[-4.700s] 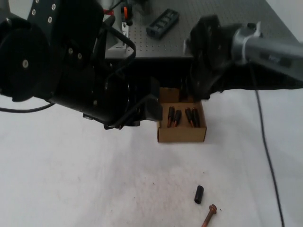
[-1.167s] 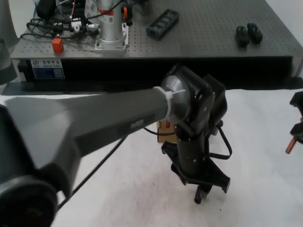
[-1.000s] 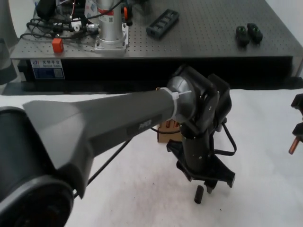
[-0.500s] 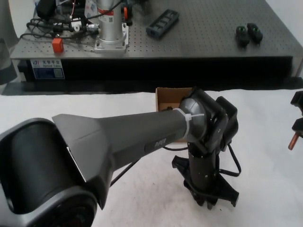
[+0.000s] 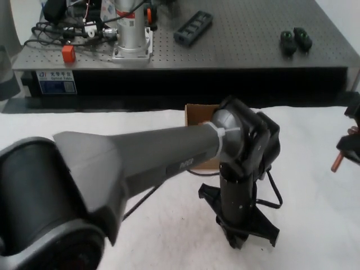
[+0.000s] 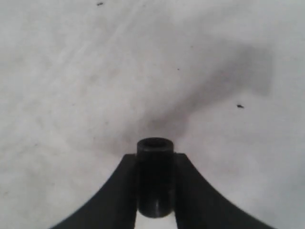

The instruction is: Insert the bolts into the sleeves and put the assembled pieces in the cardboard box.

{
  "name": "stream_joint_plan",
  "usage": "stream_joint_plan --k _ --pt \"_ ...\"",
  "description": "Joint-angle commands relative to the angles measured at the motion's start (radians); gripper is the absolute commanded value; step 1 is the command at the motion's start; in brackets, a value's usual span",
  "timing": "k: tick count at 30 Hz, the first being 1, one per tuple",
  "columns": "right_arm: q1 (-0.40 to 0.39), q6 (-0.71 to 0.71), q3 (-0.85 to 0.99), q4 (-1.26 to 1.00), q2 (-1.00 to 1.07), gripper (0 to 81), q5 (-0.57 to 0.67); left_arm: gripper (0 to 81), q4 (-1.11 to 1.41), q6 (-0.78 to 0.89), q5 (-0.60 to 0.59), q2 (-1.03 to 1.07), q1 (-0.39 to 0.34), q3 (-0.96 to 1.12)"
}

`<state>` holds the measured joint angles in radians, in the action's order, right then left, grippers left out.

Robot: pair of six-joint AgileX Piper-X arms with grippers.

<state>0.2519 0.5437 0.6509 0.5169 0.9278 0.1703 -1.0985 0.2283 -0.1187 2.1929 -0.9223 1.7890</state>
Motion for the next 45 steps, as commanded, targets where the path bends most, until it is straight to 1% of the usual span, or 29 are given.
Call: stream_joint_plan --k 1,5,6,8,10,13,15,17,19,23,25,27,30,40,45 --pt "-0.014 0.114 0.006 -0.137 -0.013 0.1 0.176 0.6 0.041 -0.050 0.046 -0.171 0.009 -0.023" --pt "-0.077 0.163 0.006 -0.306 -0.027 0.1 0.278 0.6 0.222 -0.042 -0.010 -0.386 0.030 -0.179" --pt "-0.097 0.178 0.006 -0.353 -0.033 0.1 0.302 0.6 0.261 -0.050 -0.034 -0.446 0.039 -0.232" --pt "-0.136 0.192 0.006 -0.428 -0.044 0.1 0.348 0.6 0.326 -0.066 -0.120 -0.551 0.060 -0.337" --pt "-0.179 0.215 0.006 -0.511 -0.052 0.1 0.391 0.6 0.404 -0.066 -0.256 -0.663 0.089 -0.457" --pt "-0.255 0.252 0.006 -0.636 -0.052 0.1 0.465 0.6 0.561 -0.053 -0.505 -0.816 0.127 -0.614" --pt "-0.301 0.276 0.006 -0.706 -0.055 0.1 0.517 0.6 0.684 -0.007 -0.583 -0.908 0.145 -0.699" --pt "-0.333 0.294 0.006 -0.731 -0.062 0.1 0.554 0.6 0.796 0.058 -0.589 -0.975 0.158 -0.750" --pt "-0.360 0.298 0.007 -0.733 -0.070 0.1 0.571 0.6 0.857 0.102 -0.589 -1.025 0.176 -0.782" --pt "-0.409 0.297 0.007 -0.731 -0.079 0.1 0.620 0.6 0.869 0.121 -0.606 -1.062 0.203 -0.787" --pt "-0.432 0.297 0.007 -0.731 -0.079 0.1 0.633 0.6 0.869 0.138 -0.634 -1.063 0.210 -0.787" --pt "-0.447 0.297 0.007 -0.733 -0.079 0.1 0.620 0.6 0.869 0.138 -0.675 -1.063 0.210 -0.787" --pt "-0.465 0.301 0.007 -0.733 -0.079 0.1 0.564 0.6 0.869 0.138 -0.730 -1.063 0.210 -0.787" --pt "-0.523 0.310 0.007 -0.756 -0.079 0.1 0.565 0.6 0.800 0.146 -0.730 -1.063 0.210 -0.787" --pt "-0.523 0.310 0.007 -0.756 -0.079 0.1 0.564 0.6 0.799 0.157 -0.730 -1.063 0.210 -0.787"
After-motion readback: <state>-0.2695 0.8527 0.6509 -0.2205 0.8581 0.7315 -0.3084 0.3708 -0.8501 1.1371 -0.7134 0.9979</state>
